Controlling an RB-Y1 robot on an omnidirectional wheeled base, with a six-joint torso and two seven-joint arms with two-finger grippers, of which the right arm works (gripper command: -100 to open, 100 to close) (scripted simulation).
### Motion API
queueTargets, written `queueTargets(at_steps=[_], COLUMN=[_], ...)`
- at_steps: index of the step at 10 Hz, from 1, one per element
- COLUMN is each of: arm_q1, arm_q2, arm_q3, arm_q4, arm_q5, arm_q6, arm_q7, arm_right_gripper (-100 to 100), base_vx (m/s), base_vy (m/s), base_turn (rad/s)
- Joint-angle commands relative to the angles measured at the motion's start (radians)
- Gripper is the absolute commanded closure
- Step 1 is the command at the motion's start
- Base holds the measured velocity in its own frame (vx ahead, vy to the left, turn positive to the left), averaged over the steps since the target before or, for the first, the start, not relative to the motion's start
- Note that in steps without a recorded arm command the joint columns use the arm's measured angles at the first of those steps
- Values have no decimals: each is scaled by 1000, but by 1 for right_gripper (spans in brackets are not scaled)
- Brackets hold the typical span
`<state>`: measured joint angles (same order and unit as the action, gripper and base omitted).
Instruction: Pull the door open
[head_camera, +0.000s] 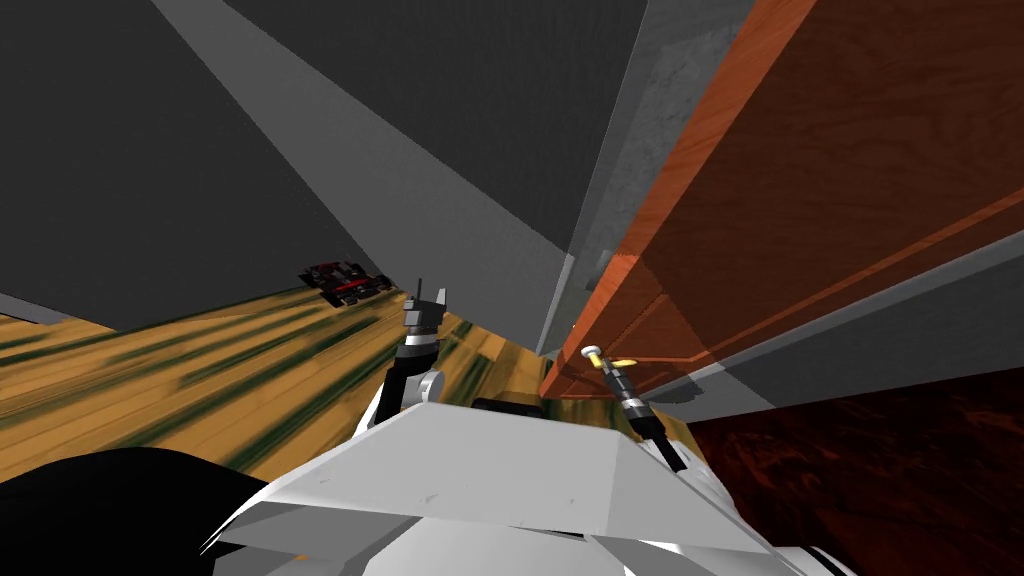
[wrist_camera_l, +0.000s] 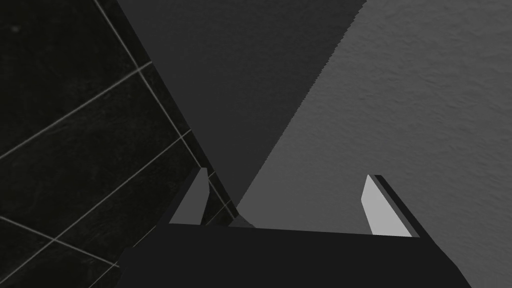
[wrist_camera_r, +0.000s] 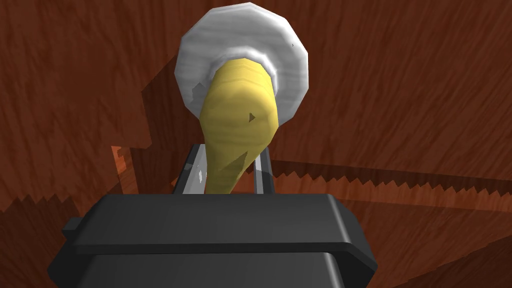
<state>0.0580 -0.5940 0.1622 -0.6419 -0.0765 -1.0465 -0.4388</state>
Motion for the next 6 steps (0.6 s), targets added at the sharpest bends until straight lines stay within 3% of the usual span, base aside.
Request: queueTargets(at_steps=[1, 2, 3, 4, 6], arm_q1=[9, 18, 18, 32, 46], arm_q2=[-7, -13, -13, -23, -33], arm_q3=[2, 4, 4, 7, 10], arm_q4=[15, 21, 21, 31, 41], arm_q5=[0, 0, 0, 0, 1], arm_q6=[-35, -55, -55, -86, -115], arm_q7=[-5, -10, -10, -17, -24], arm_right_gripper=[100, 100, 100, 100, 100], base_vx=[-225, -224, -132, -162, -175], base_vy=[-111, -85, -59, -96, -79], base_turn=[226, 202, 59, 188, 154])
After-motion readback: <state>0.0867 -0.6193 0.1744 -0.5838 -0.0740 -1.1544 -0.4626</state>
